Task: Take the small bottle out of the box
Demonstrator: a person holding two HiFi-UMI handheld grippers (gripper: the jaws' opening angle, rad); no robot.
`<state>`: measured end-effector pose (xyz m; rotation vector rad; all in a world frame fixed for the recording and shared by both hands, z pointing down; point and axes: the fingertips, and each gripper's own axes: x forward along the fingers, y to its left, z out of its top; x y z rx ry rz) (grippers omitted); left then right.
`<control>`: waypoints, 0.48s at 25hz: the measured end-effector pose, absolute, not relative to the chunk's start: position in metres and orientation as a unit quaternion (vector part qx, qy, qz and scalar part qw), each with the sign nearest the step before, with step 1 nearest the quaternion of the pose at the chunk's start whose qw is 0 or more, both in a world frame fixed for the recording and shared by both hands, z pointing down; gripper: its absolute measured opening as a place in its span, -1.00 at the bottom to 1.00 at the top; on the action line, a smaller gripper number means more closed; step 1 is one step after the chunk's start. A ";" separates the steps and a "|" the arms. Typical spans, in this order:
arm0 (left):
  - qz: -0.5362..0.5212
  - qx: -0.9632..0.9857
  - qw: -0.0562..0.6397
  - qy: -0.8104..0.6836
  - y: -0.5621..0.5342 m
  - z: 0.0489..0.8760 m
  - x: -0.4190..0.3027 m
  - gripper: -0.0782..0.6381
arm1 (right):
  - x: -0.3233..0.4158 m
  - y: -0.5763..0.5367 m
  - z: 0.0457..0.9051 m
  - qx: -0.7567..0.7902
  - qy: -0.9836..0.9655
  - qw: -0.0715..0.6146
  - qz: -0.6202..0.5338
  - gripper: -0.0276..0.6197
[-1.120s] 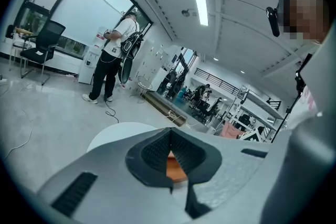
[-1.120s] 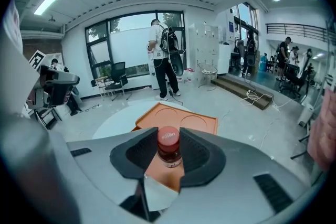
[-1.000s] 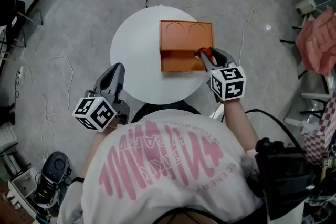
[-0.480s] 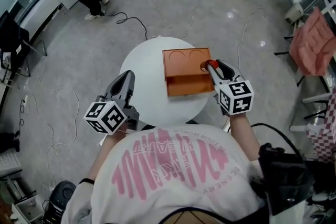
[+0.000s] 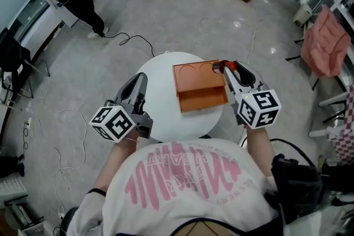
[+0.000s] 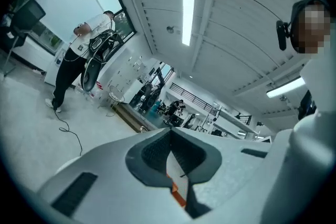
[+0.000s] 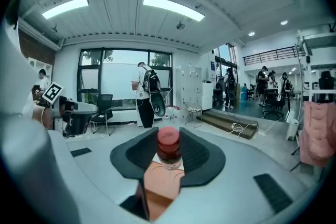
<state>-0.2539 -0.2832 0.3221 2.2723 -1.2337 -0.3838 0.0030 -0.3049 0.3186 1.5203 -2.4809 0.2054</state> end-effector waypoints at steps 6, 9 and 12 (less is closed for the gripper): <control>-0.153 0.850 0.245 -0.441 -0.287 0.297 -0.246 -0.76 | 0.005 -0.300 0.292 0.521 -0.848 0.069 0.069 -0.53; -0.130 0.865 0.208 -0.438 -0.283 0.287 -0.236 -0.76 | 0.009 -0.294 0.282 0.522 -0.848 0.051 0.070 -0.53; -0.112 0.874 0.187 -0.435 -0.280 0.284 -0.229 -0.76 | 0.010 -0.290 0.271 0.522 -0.850 0.037 0.063 -0.53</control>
